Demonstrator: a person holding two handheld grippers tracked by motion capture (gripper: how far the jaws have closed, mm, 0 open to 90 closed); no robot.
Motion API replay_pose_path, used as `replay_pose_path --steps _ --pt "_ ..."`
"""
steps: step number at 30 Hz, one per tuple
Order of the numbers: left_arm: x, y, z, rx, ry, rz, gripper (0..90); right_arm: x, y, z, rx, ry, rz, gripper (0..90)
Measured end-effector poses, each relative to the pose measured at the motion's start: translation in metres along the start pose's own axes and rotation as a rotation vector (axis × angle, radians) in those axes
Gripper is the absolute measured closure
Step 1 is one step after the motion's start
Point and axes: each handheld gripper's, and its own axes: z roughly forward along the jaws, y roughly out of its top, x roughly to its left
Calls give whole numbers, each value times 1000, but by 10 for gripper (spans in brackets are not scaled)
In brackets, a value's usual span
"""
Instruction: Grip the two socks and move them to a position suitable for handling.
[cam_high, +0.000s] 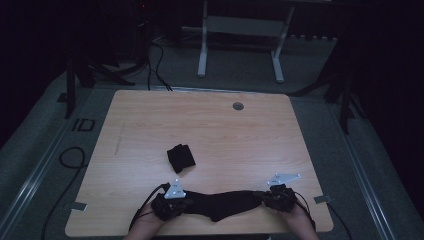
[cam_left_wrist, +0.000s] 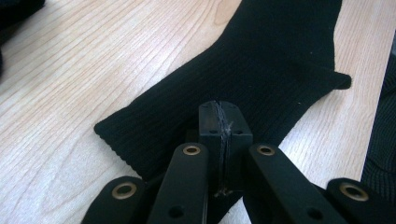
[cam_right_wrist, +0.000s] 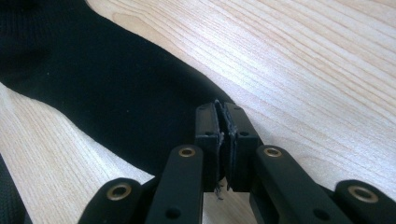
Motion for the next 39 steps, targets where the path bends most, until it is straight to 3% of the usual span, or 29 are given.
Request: replay_pose_path --steps 3,7,10,12,14,16,17,24,28,30,32,37,39 --pt "-1 1 1 -1 -7 3 890 0 2 0 7 10 3 828" --pt "1 3 -2 -27 -17 -5 871 8 11 -6 -12 14 -28 776" --pt "2 5 -8 -64 -25 1 819 8 20 -9 -35 13 -42 672" --pt "4 7 -19 -120 -30 5 799 6 27 -9 -52 6 -46 655" --pt "5 7 -21 -127 -25 5 730 5 30 -9 -62 8 -52 624" --pt "9 5 -27 -148 -21 -3 730 5 33 -9 -66 12 -54 601" --pt "11 3 -28 -156 -24 -6 720 4 50 -4 -80 21 -78 558" --pt "19 -8 -36 -187 -6 -30 653 10 78 14 -76 38 -125 494" --pt "22 -15 -39 -190 20 -27 653 20 103 36 -48 60 -170 456" --pt "24 -18 -39 -186 31 -40 653 23 109 40 -37 61 -180 456" --pt "26 -21 -38 -177 42 -50 653 32 126 55 -22 86 -218 482" --pt "28 -21 -38 -181 42 -59 653 42 156 82 4 120 -234 503" --pt "31 -20 -38 -190 71 -63 653 45 167 91 5 117 -231 503"
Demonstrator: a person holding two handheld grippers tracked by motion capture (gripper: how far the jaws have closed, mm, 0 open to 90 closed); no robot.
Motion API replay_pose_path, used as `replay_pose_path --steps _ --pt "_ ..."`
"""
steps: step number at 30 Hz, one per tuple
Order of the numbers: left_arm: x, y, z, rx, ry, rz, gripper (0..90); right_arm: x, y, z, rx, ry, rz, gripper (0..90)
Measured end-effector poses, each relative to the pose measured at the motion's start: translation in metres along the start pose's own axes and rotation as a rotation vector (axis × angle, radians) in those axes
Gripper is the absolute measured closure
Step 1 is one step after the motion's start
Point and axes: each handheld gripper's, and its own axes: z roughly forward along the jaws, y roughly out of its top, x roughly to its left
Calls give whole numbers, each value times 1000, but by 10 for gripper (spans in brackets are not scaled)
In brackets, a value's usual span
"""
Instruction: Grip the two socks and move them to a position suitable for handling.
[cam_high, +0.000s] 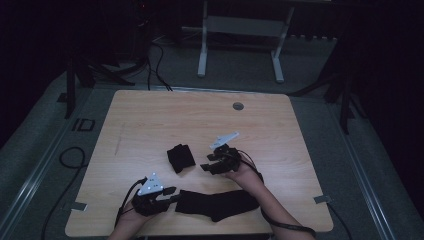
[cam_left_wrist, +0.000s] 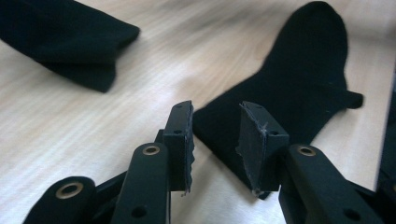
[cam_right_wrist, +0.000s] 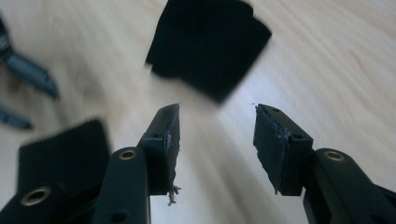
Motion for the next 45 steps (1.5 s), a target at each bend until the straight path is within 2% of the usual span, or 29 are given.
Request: replay_pose_path --steps 2,3,5,6,7,9,10,12,13,15,16,17,18,19,20,21,23,24,27,29,30,32,33,34,39,40,41,42,45 --pt "2 1 0 -7 8 -7 652 -2 13 12 15 -7 8 501" --pt "8 3 -1 -15 36 -18 652 -3 18 17 20 -13 14 496" --pt "11 4 -1 -19 42 -27 652 -4 23 21 23 -14 19 489" --pt "19 8 1 -16 72 -36 618 -7 30 31 31 -5 31 474" --pt "19 8 1 -16 72 -36 610 -7 30 31 31 -5 31 474" --pt "26 11 4 -6 97 -36 597 -10 38 43 42 -7 50 450" --pt "33 15 9 16 129 -42 562 -12 40 47 44 -14 53 442" --pt "36 16 12 22 141 -49 507 -14 41 49 47 -14 61 433" --pt "43 19 16 26 165 -71 505 -15 43 55 44 -35 71 398" --pt "46 20 18 27 172 -76 502 -15 43 59 43 -53 66 395" --pt "51 23 24 39 188 -80 479 -15 43 69 84 -58 62 378" --pt "51 23 24 39 188 -80 457 -15 43 72 93 -61 58 379" --pt "54 25 28 56 190 -78 457 -15 43 72 93 -61 58 379" --pt "58 28 34 84 197 -65 446 -15 42 80 114 -48 62 379" --pt "58 28 34 84 197 -65 445 -15 42 80 114 -48 62 379" --pt "60 29 37 99 197 -63 443 -14 42 84 123 -32 68 420" --pt "62 32 41 103 187 -49 441 -14 42 86 130 -19 68 432" --pt "63 34 45 119 173 -47 441 -12 42 87 131 -10 57 488" --pt "64 36 47 128 170 -40 469 -10 44 88 141 17 41 693" --pt "63 37 53 156 161 -9 550 -6 44 87 142 13 23 780" --pt "63 37 53 156 161 -9 587 -5 44 87 141 7 14 802" --pt "63 37 52 117 165 -17 710 -4 44 84 143 12 15 827" --pt "62 38 51 100 169 -21 818 -3 44 82 141 16 13 834" --pt "62 38 51 100 169 -21 844 -3 43 80 139 20 10 840" --pt "54 48 43 85 161 12 869 -10 39 57 82 28 25 858" --pt "52 50 41 82 170 21 869 -11 38 51 69 32 29 858" --pt "52 50 41 82 170 21 869 -11 38 51 69 32 29 858" --pt "51 52 40 73 166 19 869 -16 35 37 35 39 43 859" --pt "48 59 37 65 153 22 873 -22 30 17 -2 42 56 858"
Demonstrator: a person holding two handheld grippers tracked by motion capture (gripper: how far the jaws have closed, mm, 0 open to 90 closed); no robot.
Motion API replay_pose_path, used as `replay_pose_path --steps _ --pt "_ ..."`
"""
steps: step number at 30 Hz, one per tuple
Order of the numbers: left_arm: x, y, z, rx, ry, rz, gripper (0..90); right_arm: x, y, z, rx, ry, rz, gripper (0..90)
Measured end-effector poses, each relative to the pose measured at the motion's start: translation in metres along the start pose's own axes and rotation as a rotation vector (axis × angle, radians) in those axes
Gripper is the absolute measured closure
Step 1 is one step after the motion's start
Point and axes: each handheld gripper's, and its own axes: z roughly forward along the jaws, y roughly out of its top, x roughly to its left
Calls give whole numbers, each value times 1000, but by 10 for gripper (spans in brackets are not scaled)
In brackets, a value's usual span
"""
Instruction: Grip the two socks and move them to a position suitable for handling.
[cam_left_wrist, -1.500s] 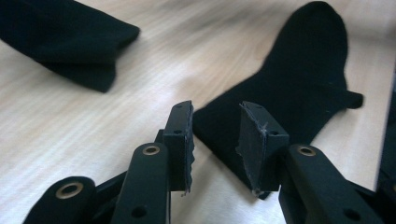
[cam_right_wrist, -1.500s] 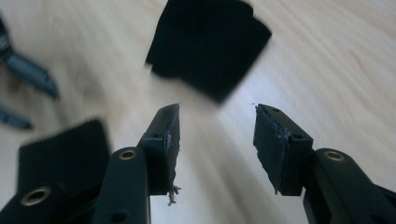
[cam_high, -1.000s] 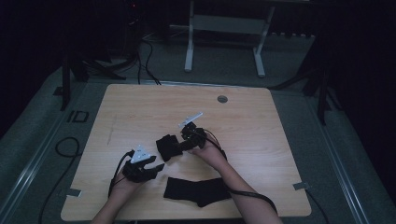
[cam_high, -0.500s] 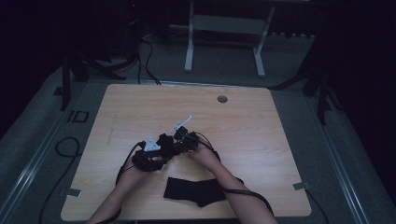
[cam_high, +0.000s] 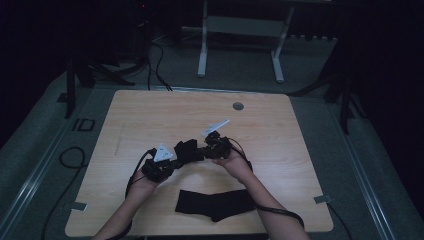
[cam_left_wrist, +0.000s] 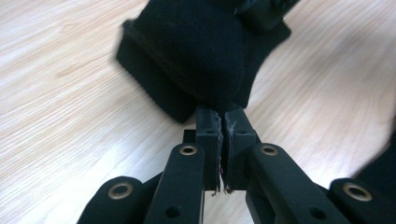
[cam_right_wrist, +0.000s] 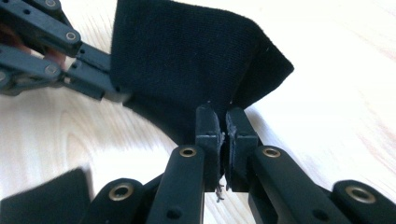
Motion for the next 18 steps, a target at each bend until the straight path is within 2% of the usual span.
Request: replay_pose_path --steps 1,2,4,5,6,7,8,9,10,15,16,17,18 --pt "-2 2 0 -6 -14 -2 873 -1 -2 -6 -9 5 9 857" --pt "-7 6 0 -4 -10 19 872 -2 -3 -12 -14 8 10 857" --pt "-9 8 0 -6 -19 20 872 -3 -7 -22 -23 7 12 857" --pt "-14 12 1 -6 -11 38 871 -3 -9 -26 -25 3 8 857" --pt "-14 12 1 -6 -11 38 869 -3 -12 -30 -27 4 9 857" --pt "-18 14 4 -4 -47 33 867 -2 -15 -34 -23 4 10 857" --pt "-18 14 4 -4 -47 33 865 -2 -19 -37 -17 -2 13 857" --pt "-20 15 6 4 -42 37 862 -2 -23 -40 -11 -17 18 857" --pt "-22 15 13 29 -54 50 854 -4 -27 -42 -4 -21 21 857" --pt "-26 16 26 34 -54 53 852 -14 -45 -51 5 -42 60 857" --pt "-27 18 29 33 -64 47 854 -16 -48 -52 7 -47 64 857" --pt "-28 19 30 33 -59 50 854 -18 -50 -53 12 -56 66 857" --pt "-31 23 33 29 -34 57 852 -21 -53 -54 15 -58 79 856"
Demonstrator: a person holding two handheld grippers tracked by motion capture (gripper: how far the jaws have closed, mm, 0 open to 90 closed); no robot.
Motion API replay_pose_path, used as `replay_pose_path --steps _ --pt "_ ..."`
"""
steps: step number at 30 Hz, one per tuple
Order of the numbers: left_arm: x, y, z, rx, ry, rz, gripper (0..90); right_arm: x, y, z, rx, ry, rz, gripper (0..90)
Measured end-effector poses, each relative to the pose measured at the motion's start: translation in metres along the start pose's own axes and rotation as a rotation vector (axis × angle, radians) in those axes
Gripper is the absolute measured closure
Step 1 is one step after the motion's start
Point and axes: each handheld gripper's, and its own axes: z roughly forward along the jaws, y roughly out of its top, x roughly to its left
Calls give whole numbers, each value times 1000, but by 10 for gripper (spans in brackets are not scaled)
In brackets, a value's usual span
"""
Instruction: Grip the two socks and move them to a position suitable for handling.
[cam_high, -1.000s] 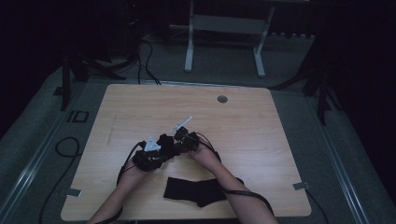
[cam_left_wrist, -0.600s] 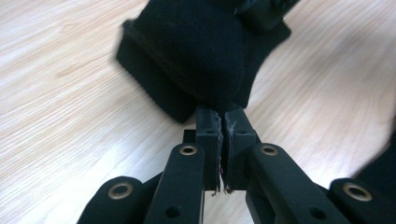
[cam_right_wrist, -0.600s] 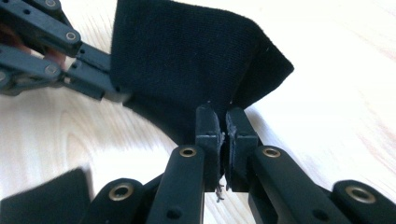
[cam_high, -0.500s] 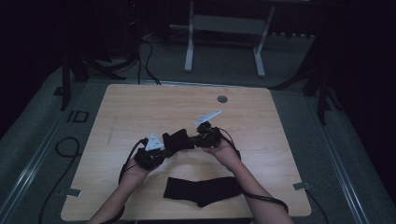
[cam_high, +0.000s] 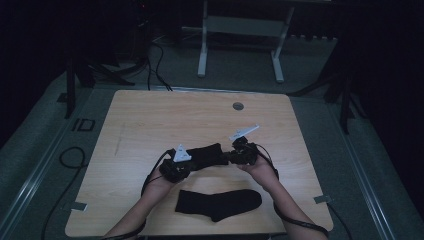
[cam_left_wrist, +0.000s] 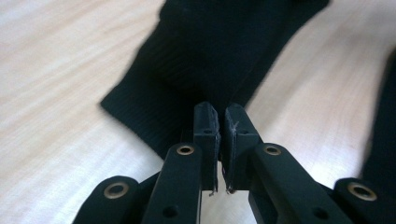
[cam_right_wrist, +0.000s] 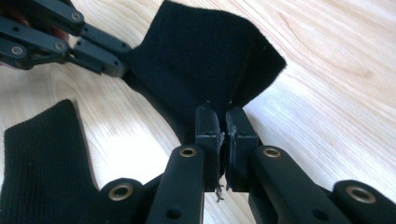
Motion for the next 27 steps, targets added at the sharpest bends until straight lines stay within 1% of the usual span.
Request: replay_pose_path --steps 1,2,3,5,6,7,8,9,10,11,13,15,16,17,18,20,22,23,25,26,27 --pt "0 1 1 -2 -6 2 810 -3 -2 -1 0 3 11 856" --pt "0 1 1 -2 -6 2 776 -3 -2 -1 0 3 11 856" --pt "0 2 2 2 -8 2 740 -6 -5 -2 12 -61 7 855" --pt "3 2 5 13 -1 -3 739 -8 -6 -4 14 -65 9 855" --pt "7 2 9 21 27 -16 795 -12 -9 -6 17 -84 17 856" --pt "7 2 9 21 27 -16 833 -12 -9 -6 17 -84 17 856" --pt "12 2 15 32 39 -35 852 -15 -11 -9 21 -88 24 856" --pt "12 2 15 32 39 -35 874 -15 -11 -9 21 -88 24 856" --pt "15 2 18 32 43 -35 881 -18 -13 -10 25 -86 28 855" --pt "18 4 25 39 57 -45 894 -19 -15 -10 28 -85 33 855" --pt "19 5 27 36 65 -42 898 -20 -16 -10 30 -87 34 855" --pt "19 7 30 37 65 -36 898 -22 -18 -10 43 -78 37 852" --pt "20 9 34 51 66 -24 898 -23 -20 -9 47 -79 39 851" --pt "21 10 39 68 76 -14 898 -25 -21 -8 56 -79 43 849" --pt "24 10 44 84 77 -17 898 -26 -23 -8 56 -80 45 849" --pt "28 11 44 85 68 -46 899 -28 -25 -8 58 -89 53 847" --pt "29 12 44 92 68 -42 899 -30 -26 -8 56 -90 58 845" --pt "29 11 43 100 61 -32 900 -33 -29 -10 45 -91 73 836" --pt "28 9 39 106 57 -24 900 -35 -31 -13 32 -94 86 802" --pt "28 9 39 106 57 -24 900 -35 -31 -13 32 -94 86 802" --pt "27 5 35 118 66 -24 900 -35 -32 -15 26 -103 90 729"
